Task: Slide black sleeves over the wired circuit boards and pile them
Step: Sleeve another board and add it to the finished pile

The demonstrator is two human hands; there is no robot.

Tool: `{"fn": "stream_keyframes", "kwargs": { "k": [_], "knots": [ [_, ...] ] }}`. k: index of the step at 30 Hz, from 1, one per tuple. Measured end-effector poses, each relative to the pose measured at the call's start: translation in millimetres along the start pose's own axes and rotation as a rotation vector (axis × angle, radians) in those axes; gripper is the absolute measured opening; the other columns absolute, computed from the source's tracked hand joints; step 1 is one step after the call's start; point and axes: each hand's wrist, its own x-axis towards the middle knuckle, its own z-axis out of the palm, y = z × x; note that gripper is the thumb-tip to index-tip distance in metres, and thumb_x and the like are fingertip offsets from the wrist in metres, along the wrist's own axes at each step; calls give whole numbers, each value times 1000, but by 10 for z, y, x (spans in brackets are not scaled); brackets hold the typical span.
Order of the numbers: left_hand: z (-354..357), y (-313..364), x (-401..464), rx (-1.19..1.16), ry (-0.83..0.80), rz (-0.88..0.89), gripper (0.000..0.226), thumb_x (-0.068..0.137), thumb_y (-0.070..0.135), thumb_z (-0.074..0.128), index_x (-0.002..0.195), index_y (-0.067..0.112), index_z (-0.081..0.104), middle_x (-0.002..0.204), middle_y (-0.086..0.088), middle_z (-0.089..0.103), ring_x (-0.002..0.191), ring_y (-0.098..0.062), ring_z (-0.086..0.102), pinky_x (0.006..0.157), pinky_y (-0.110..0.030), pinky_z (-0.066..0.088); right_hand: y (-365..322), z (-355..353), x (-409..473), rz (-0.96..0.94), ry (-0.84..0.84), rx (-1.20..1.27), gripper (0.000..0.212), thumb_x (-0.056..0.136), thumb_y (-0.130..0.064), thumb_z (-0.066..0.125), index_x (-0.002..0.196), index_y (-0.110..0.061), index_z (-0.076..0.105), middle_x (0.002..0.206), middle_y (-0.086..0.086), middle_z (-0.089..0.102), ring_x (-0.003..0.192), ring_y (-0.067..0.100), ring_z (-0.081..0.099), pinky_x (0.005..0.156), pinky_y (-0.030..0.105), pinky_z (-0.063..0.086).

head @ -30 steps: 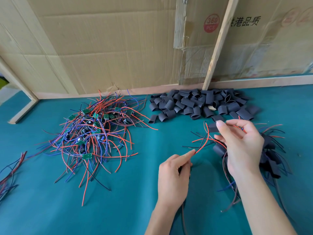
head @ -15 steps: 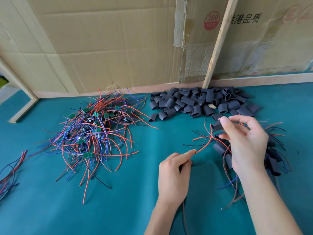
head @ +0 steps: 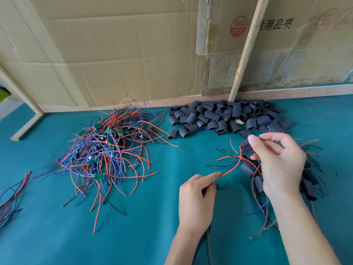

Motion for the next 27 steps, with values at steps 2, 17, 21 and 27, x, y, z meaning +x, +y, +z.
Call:
{"fn": "stream_keyframes", "kwargs": {
  "k": [2,17,21,27],
  "knots": [
    [1,-2,-1,3,4,0,38,91,3,62,111,30,80,74,7,64,68,-9,60,71,-26,51,2,-6,-1,-2,-11,3,22,82,-17,87,79,-26,68,80,-3,79,49,14,60,54,18,51],
    [4,-4,0,4,20,9,36,91,3,65,110,29,81,72,6,61,66,-10,56,65,-20,46,-47,-6,-10,20,-72,12,23,82,-12,87,85,-23,67,82,0,80,54,12,63,56,17,52],
    [9,-9,3,19,21,15,36,91,3,64,109,29,80,73,7,61,68,-9,56,64,-17,43,-58,-21,-9,15,-76,4,23,81,-14,87,85,-24,68,84,-1,80,57,11,65,57,17,52],
    [13,-21,-4,-114,45,-37,29,91,15,56,104,28,79,75,14,66,67,-8,62,68,-27,54,-18,33,-33,63,-167,-21,29,81,-6,85,96,-23,66,87,-1,81,69,9,72,61,18,55]
  ]
}}
